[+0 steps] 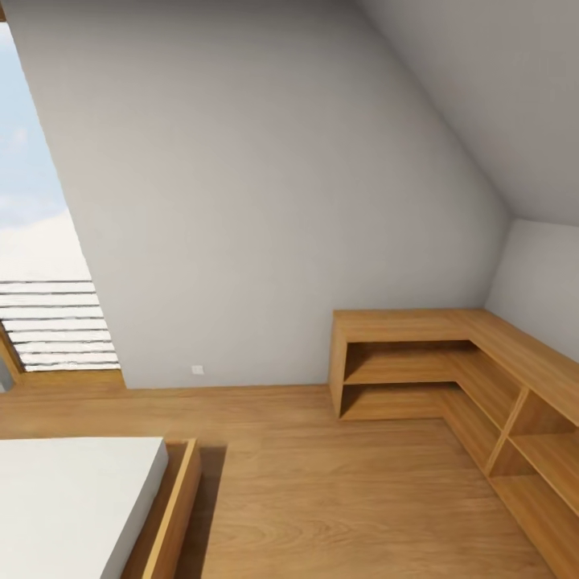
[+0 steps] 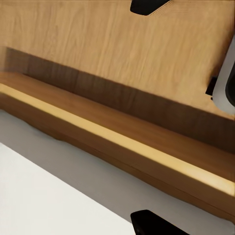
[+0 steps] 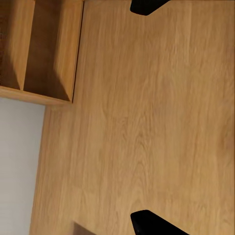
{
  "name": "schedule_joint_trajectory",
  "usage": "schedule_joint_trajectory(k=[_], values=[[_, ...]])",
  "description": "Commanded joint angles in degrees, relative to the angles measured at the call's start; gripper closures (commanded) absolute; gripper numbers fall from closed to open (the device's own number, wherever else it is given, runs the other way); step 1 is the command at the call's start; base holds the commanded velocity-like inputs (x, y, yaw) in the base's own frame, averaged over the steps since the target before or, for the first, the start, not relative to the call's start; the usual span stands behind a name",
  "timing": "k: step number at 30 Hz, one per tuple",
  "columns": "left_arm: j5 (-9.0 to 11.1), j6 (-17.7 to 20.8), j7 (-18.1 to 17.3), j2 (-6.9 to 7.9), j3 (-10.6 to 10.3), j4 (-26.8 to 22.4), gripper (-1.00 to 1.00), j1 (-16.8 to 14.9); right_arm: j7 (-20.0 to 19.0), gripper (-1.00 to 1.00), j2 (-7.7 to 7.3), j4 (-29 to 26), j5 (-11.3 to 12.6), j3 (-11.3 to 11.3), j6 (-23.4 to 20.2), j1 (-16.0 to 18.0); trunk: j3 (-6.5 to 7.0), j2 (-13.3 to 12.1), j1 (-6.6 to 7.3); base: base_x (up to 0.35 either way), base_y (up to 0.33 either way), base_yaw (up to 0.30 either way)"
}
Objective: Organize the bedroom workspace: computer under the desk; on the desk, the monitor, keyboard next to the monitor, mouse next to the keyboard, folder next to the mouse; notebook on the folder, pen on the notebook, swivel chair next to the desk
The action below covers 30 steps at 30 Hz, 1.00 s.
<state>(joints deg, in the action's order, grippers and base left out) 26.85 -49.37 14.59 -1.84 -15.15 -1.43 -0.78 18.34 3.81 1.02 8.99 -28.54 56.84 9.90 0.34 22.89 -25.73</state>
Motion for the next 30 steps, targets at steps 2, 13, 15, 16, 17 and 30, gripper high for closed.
schedule_joint_trajectory(k=[2, 13, 15, 16, 17, 30], values=[[0.22, -0.11, 0.35, -0.01, -0.5, 0.02, -1.0, -0.01, 0.03, -1.0, 0.01, 0.08, 0.56, -0.49, 0.2, 0.04, -0.02, 0.03, -0.05, 0.33, 0.0, 0.0], [0.22, -0.09, 0.35, -0.01, -0.5, 0.02, -1.0, -0.01, 0.14, -1.0, -0.2, 0.11, 0.59, -0.45, 0.14, 0.04, -0.02, 0.03, -0.05, 0.331, 0.0, 0.0], [0.22, -0.07, 0.35, -0.01, -0.5, 0.02, -1.0, -0.01, 0.16, -1.0, -0.26, 0.12, 0.59, -0.43, 0.13, 0.04, -0.02, 0.03, -0.05, 0.331, 0.0, 0.0], [0.22, -0.06, 0.35, -0.01, -0.5, 0.02, -1.0, -0.01, 0.17, -1.0, -0.29, 0.12, 0.59, -0.42, 0.13, 0.04, -0.02, 0.03, -0.05, 0.331, 0.0, 0.0], [0.22, -0.05, 0.35, -0.01, -0.5, 0.02, -1.0, -0.01, 0.18, -1.0, -0.31, 0.12, 0.59, -0.43, 0.13, 0.04, -0.02, 0.03, -0.05, 0.331, 0.0, 0.0], [0.22, -0.03, 0.27, -0.01, -0.57, 0.02, -1.0, -0.01, 0.2, -1.0, -0.38, 0.12, 0.59, -0.47, 0.11, 0.04, -0.02, 0.03, -0.05, 0.331, 0.0, 0.0]])
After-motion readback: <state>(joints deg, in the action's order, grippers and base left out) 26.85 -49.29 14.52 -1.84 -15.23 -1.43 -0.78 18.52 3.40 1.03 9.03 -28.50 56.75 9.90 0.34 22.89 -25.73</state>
